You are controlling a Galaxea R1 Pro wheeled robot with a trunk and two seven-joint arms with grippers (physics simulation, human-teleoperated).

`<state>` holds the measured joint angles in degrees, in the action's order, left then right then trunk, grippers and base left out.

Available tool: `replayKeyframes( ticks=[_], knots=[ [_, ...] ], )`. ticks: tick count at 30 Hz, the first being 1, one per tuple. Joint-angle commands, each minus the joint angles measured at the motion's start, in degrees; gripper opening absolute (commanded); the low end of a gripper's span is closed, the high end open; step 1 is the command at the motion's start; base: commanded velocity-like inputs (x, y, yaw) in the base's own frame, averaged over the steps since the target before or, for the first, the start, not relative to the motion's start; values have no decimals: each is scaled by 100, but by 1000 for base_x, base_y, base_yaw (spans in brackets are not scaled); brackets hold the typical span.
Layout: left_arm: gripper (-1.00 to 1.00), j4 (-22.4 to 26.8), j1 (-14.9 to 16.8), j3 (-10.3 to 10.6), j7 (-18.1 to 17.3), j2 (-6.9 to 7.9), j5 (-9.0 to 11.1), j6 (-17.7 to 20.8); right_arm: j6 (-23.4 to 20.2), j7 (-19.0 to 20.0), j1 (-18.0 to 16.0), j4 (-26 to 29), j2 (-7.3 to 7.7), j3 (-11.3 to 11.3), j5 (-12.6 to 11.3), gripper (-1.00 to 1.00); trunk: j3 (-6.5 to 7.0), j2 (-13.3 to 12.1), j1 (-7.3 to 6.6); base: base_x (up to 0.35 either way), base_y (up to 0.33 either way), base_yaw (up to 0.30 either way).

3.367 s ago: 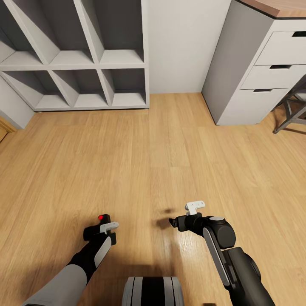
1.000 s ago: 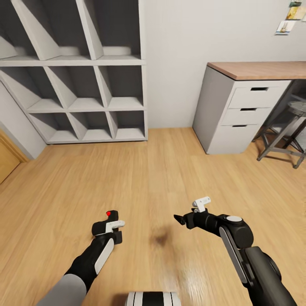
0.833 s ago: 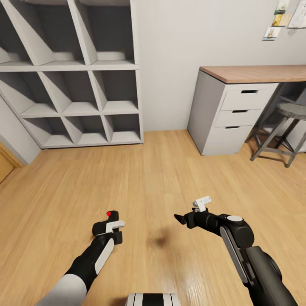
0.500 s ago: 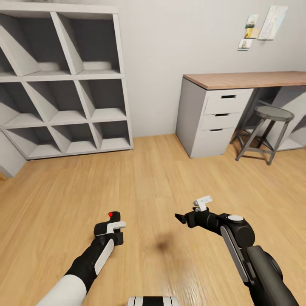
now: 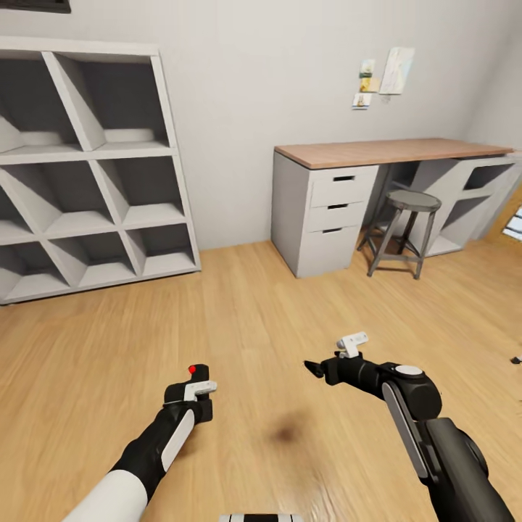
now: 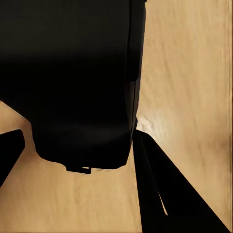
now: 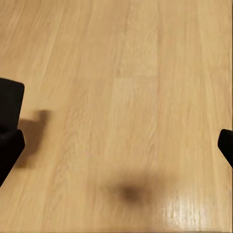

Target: Attach the digital camera to the camera tripod in the bedroom.

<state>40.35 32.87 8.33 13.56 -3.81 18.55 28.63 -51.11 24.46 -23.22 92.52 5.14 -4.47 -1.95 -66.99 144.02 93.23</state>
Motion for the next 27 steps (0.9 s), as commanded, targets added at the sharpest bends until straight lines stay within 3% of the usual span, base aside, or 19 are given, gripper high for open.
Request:
replayKeyframes(
  ticks=[1, 27],
  knots=[
    [-100, 6, 0, 17, 31, 4, 43, 30, -30, -1, -5, 3, 3, 9, -16, 100, 18, 0, -3, 0, 0, -266],
    [-100, -22, -72, 11, 66, 9, 36, 6, -48, 6, -32, 3, 8, 103, -16, 100, 594, -34, -70, 0, 0, -266]
  ],
)
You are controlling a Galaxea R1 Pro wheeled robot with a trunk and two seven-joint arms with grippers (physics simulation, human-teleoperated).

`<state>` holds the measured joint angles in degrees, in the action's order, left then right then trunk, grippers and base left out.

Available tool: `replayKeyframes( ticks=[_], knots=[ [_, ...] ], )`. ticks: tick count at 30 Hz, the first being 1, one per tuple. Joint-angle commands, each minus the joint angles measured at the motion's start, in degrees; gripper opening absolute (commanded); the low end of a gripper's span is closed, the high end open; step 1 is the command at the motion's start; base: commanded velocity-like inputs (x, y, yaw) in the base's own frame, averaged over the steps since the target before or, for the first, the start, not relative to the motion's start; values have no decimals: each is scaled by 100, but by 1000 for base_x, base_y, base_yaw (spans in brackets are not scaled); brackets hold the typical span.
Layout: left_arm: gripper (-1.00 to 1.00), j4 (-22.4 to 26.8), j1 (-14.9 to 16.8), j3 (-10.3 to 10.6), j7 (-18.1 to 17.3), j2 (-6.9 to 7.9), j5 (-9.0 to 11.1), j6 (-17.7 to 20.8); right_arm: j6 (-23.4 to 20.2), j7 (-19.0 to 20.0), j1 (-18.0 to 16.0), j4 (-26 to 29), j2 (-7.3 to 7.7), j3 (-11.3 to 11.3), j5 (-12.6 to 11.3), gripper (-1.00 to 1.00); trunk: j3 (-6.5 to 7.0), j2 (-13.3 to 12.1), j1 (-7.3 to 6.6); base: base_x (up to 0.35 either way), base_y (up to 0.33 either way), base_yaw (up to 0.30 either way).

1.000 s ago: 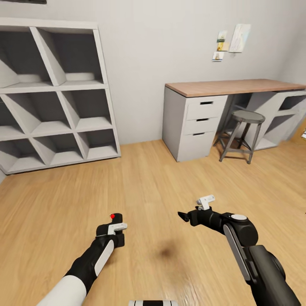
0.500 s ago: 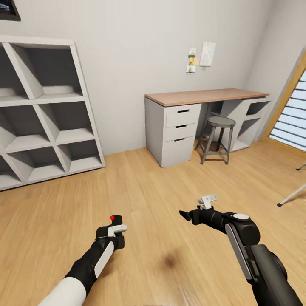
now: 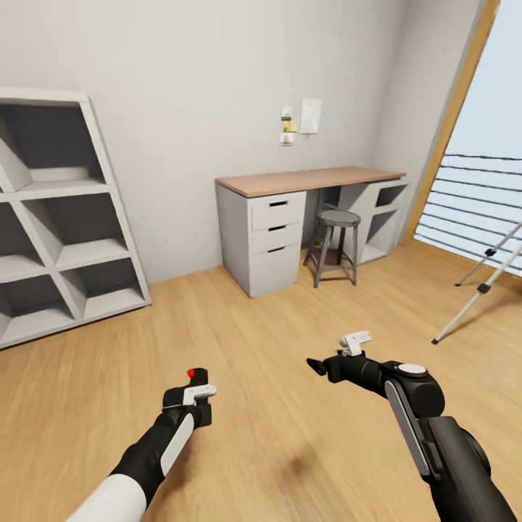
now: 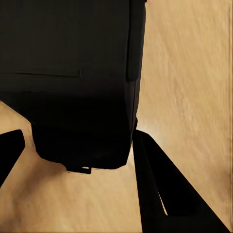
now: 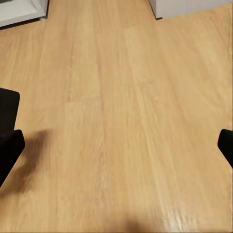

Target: Attach the digital camera to the camera tripod in the bedroom.

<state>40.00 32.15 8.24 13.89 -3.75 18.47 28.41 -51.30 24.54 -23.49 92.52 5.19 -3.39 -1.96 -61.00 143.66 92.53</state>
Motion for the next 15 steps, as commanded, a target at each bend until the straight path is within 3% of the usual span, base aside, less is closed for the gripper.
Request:
replayKeyframes(
  ticks=[1, 11, 15],
  knots=[
    [-100, 11, -1, 20, 33, 5, 44, 28, -31, -2, -5, 3, 2, -4, -15, 100, 17, 1, -4, 0, 0, -266],
    [-100, 8, -7, 20, 35, 6, 42, 25, -37, -2, -6, 3, 4, -3, -15, 100, 222, -13, -29, 0, 0, -261],
    [-100, 8, -7, 20, 35, 6, 42, 24, -38, -2, -6, 3, 7, -3, -15, 100, 305, -18, -40, 0, 0, -136]
  ],
)
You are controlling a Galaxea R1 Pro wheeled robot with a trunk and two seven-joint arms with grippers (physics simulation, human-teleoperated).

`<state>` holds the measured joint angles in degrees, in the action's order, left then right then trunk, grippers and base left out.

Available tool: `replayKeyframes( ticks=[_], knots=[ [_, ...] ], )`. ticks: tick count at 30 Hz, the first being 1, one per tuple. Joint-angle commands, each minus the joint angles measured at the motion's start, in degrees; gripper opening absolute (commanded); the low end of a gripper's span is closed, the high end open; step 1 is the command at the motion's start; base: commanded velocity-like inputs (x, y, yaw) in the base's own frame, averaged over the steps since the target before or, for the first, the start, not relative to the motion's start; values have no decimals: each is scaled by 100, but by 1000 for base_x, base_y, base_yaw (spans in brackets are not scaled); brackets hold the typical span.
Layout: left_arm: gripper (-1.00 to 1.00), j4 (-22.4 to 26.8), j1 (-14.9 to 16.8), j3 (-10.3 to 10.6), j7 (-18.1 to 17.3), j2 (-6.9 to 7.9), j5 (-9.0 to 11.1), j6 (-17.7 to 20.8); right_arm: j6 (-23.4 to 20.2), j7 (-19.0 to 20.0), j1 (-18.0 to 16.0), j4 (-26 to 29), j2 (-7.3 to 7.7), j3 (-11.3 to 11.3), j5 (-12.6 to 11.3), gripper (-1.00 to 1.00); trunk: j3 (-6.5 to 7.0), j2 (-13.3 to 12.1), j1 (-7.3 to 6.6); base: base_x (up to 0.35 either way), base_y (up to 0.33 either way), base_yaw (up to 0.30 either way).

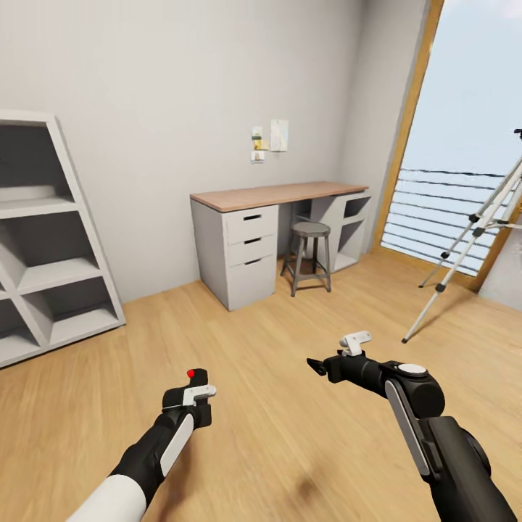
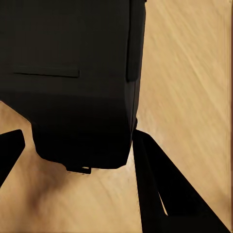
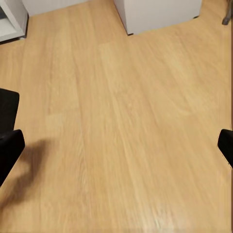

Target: Attach the digital camera to the camera tripod in the bedroom.

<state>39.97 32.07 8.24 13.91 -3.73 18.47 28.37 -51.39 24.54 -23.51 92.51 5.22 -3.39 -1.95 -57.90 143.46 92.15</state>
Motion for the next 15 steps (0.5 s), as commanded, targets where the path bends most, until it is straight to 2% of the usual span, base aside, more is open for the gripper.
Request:
replayKeyframes(
  ticks=[1, 15],
  knots=[
    [-100, 11, 1, 20, 33, 4, 43, 29, -28, -2, -4, 4, 4, -4, -16, 100, 17, 1, -4, 0, 0, -26],
    [-100, 11, 1, 20, 33, -2, 43, 28, -29, -2, -4, 4, -3, -1, -16, 100, 318, -18, -40, 0, 0, -18]
  ],
)
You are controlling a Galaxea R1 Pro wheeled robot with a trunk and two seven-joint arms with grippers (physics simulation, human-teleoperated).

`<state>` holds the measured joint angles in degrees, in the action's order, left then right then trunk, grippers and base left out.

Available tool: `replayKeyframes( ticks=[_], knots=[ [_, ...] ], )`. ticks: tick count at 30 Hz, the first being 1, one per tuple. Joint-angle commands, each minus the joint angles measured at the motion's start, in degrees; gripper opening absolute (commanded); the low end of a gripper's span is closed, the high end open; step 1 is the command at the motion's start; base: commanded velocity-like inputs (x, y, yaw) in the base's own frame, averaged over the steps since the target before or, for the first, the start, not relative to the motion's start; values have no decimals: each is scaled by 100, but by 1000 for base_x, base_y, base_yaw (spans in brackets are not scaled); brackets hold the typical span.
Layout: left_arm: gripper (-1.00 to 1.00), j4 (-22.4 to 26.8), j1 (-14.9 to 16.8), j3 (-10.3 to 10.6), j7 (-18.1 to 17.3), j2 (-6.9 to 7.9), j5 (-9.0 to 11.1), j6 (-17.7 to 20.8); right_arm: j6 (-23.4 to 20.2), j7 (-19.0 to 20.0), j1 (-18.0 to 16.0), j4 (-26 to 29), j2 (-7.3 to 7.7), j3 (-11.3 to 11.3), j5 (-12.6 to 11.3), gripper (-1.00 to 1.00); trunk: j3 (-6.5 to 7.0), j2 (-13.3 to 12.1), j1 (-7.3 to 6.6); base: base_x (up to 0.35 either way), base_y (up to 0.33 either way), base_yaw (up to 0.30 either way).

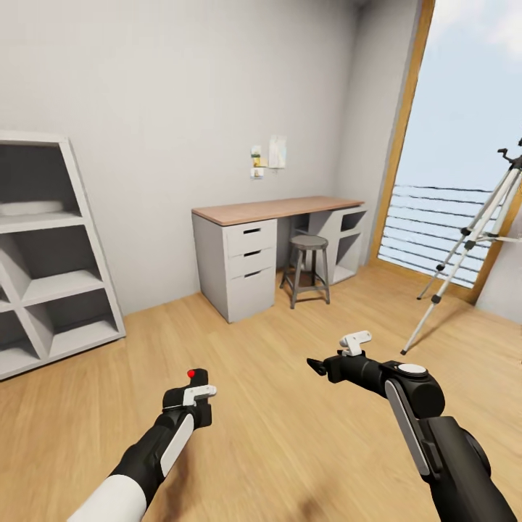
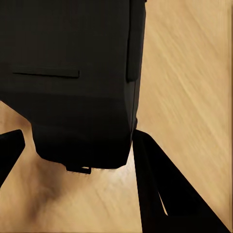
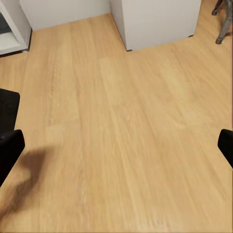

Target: Attach the digital camera to the camera tripod in the bedroom.

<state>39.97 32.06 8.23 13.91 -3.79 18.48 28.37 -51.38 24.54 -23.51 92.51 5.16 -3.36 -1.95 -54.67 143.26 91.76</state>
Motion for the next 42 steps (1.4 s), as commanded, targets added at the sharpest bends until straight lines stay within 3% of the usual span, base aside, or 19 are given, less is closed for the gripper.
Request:
replayKeyframes(
  ticks=[1, 42],
  knots=[
    [-100, 11, 2, 20, 33, 5, 42, 28, -29, -2, -4, 4, 3, -2, -16, 100, 13, 1, -4, 0, 0, -90],
    [-100, 11, -10, 20, 31, 4, 42, 28, -48, -3, -40, 4, 10, -4, -16, 100, 479, -1566, -865, 0, 0, -156]
  ],
)
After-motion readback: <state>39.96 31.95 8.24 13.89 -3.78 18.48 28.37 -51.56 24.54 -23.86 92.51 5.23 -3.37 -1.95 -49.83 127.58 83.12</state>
